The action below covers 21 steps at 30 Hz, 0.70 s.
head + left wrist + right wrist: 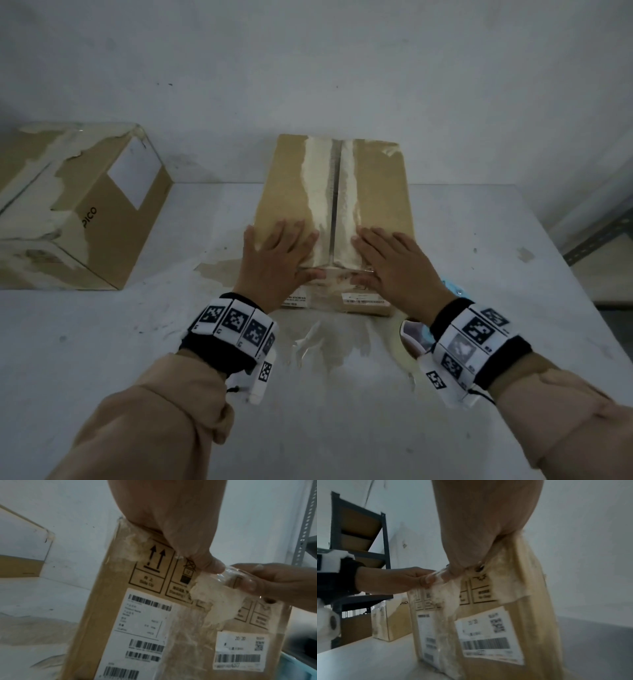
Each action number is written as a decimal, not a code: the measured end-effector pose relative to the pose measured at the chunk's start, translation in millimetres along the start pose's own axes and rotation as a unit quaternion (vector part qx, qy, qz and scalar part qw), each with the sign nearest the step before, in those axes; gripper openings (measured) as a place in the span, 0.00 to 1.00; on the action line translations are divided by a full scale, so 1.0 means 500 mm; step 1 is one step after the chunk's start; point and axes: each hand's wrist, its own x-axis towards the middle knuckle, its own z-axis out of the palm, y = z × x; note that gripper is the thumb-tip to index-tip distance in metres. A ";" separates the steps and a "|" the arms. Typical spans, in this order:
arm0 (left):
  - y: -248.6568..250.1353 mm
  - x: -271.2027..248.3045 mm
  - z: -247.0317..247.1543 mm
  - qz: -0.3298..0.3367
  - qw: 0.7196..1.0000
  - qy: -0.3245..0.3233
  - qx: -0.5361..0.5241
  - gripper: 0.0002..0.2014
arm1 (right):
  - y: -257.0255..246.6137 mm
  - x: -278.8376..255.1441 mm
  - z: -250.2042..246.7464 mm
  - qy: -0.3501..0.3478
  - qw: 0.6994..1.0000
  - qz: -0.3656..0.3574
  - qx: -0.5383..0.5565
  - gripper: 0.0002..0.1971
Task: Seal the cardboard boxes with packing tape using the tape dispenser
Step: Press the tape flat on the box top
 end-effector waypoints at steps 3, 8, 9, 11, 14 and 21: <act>-0.017 0.003 -0.003 0.037 0.999 0.006 0.012 0.36 | 0.036 0.000 0.009 -0.006 0.998 -0.057 0.018 0.39; -0.067 -0.006 0.012 0.077 0.996 0.048 -0.023 0.30 | 0.084 -0.057 0.017 0.038 0.991 -0.073 0.106 0.36; -0.072 -0.009 0.015 0.075 0.995 0.044 -0.051 0.35 | 0.092 -0.071 0.017 0.061 0.987 -0.069 0.130 0.36; -0.072 -0.016 0.015 0.055 0.988 0.052 -0.135 0.45 | 0.099 -0.082 0.019 0.090 0.983 -0.062 0.145 0.37; -0.072 -0.024 0.012 0.020 0.976 0.071 -0.204 0.52 | 0.098 -0.075 0.019 0.091 0.983 -0.070 0.143 0.36; -0.085 -0.028 -0.028 -0.063 0.976 -0.012 -0.208 0.32 | 0.115 -0.057 0.000 0.017 0.982 -0.065 0.176 0.31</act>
